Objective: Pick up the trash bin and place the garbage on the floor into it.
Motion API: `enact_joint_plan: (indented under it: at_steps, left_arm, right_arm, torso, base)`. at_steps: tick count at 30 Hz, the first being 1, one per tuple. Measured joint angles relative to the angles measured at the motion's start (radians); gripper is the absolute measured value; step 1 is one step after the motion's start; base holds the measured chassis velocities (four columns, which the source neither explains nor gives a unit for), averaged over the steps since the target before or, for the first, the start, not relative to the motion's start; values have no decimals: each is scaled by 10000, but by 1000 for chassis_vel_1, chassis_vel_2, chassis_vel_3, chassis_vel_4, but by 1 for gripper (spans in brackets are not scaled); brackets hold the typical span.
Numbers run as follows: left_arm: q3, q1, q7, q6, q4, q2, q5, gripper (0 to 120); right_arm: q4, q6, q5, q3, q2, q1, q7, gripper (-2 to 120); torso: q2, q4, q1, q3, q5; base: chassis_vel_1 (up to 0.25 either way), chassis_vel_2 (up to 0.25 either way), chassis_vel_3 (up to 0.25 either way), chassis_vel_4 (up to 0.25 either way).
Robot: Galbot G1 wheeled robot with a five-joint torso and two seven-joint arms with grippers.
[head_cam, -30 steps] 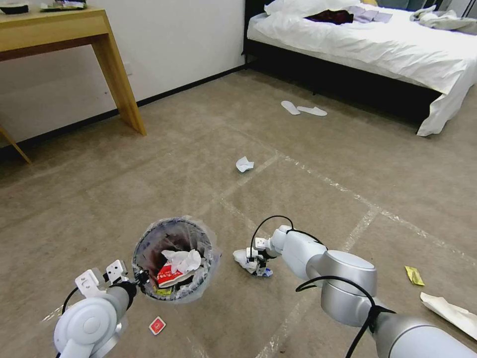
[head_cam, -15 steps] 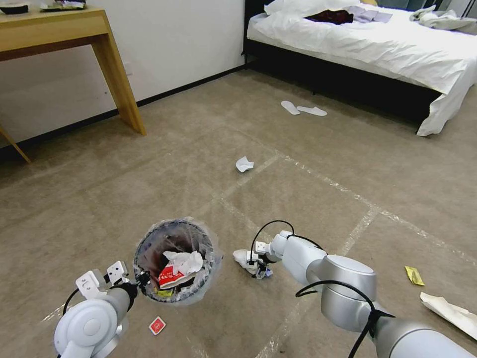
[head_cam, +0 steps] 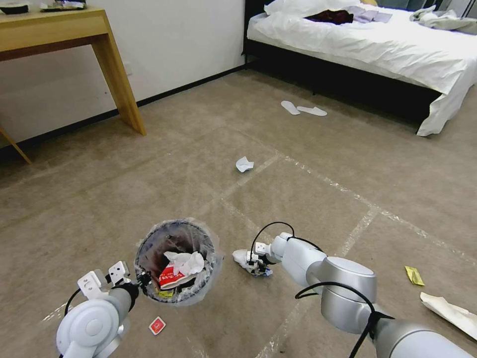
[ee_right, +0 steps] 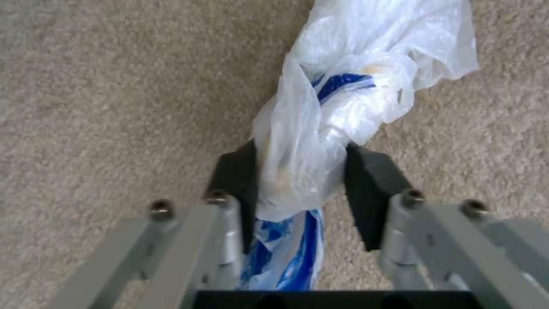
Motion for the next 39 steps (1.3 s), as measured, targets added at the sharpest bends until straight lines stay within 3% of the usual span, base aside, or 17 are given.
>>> enact_joint_plan:
  at_steps: [8, 15, 19, 21, 23, 24, 25, 27, 28, 30, 31, 33, 37, 39]
  left_arm:
    - [44, -72, 9, -4, 133, 28, 16, 0]
    - [25, -83, -26, -23, 137, 93, -41, 0]
    - [69, -82, -41, -25, 197, 134, -52, 0]
    - [151, -127, -43, -25, 291, 162, -59, 0]
    - [173, -138, -43, -24, 304, 174, -65, 0]
    - [247, -203, -44, -24, 342, 238, -110, 0]
    - [247, -203, -44, -24, 342, 238, -110, 0]
    - [347, -373, -56, -24, 435, 361, -215, 0]
    - [347, -373, -56, -24, 435, 361, -215, 0]
    - [349, -443, -58, -26, 499, 429, -260, 0]
    - [349, -443, -58, -26, 499, 429, -260, 0]
    - [345, -439, -110, -25, 500, 439, -366, 0]
    - [346, -401, -140, 0, 462, 438, -377, 0]
    - [343, -366, -150, 5, 435, 427, -394, 0]
  right_arm:
    - [127, 163, 186, 428, -21, 98, -149, 1]
    - [564, 322, 645, 962, -433, 373, -320, 0]
    - [1229, 584, 778, 1849, -1061, 763, -310, 0]
    - [2417, 824, 1199, 2850, -1922, 1043, -227, 0]
    - [2624, 869, 1315, 3011, -2042, 1069, -222, 0]
    - [3616, 1141, 1957, 3887, -2550, 1138, -216, 0]
    - [3616, 1141, 1957, 3887, -2550, 1138, -216, 0]
    - [5404, 1743, 3676, 5054, -3428, 1098, -235, 0]
    - [5404, 1743, 3676, 5054, -3428, 1098, -235, 0]
    - [6168, 2638, 4963, 5648, -3857, 1064, -492, 0]
    - [6168, 2638, 4963, 5648, -3857, 1064, -492, 0]
    - [7023, 3420, 6280, 6463, -4269, 1054, -965, 0]
    - [8268, 3354, 7349, 6877, -4893, 839, -965, 0]
    - [10109, 3078, 8363, 7172, -5724, 362, -983, 0]
  torso:
    - [0, 1, 1, 0, 0]
    - [-1, -1, 1, 1, 1]
    - [-1, 1, 1, 1, 1]
    - [-1, 1, 1, 1, 2]
    - [-1, -3, 1, 1, 0]
    - [0, -2, 3, 1, 2]
    - [0, -2, 3, 1, 2]
    - [0, 5, 3, 1, 1]
    - [0, 5, 3, 1, 1]
    - [0, -5, 3, 0, 1]
    - [0, -5, 3, 0, 1]
    - [0, 5, 4, 2, 4]
    - [0, 2, 2, 0, -2]
    - [0, -9, 2, 1, 2]
  base:
    - [0, 0, 0, 0]
    - [0, 0, 0, 0]
    - [0, 0, 0, 0]
    - [0, 0, 0, 0]
    - [0, 0, 0, 0]
    - [0, 0, 0, 0]
    - [0, 0, 0, 0]
    - [0, 0, 0, 0]
    - [0, 0, 0, 0]
    - [0, 0, 0, 0]
    - [0, 0, 0, 0]
    - [0, 0, 0, 0]
    - [0, 0, 0, 0]
    - [0, 0, 0, 0]
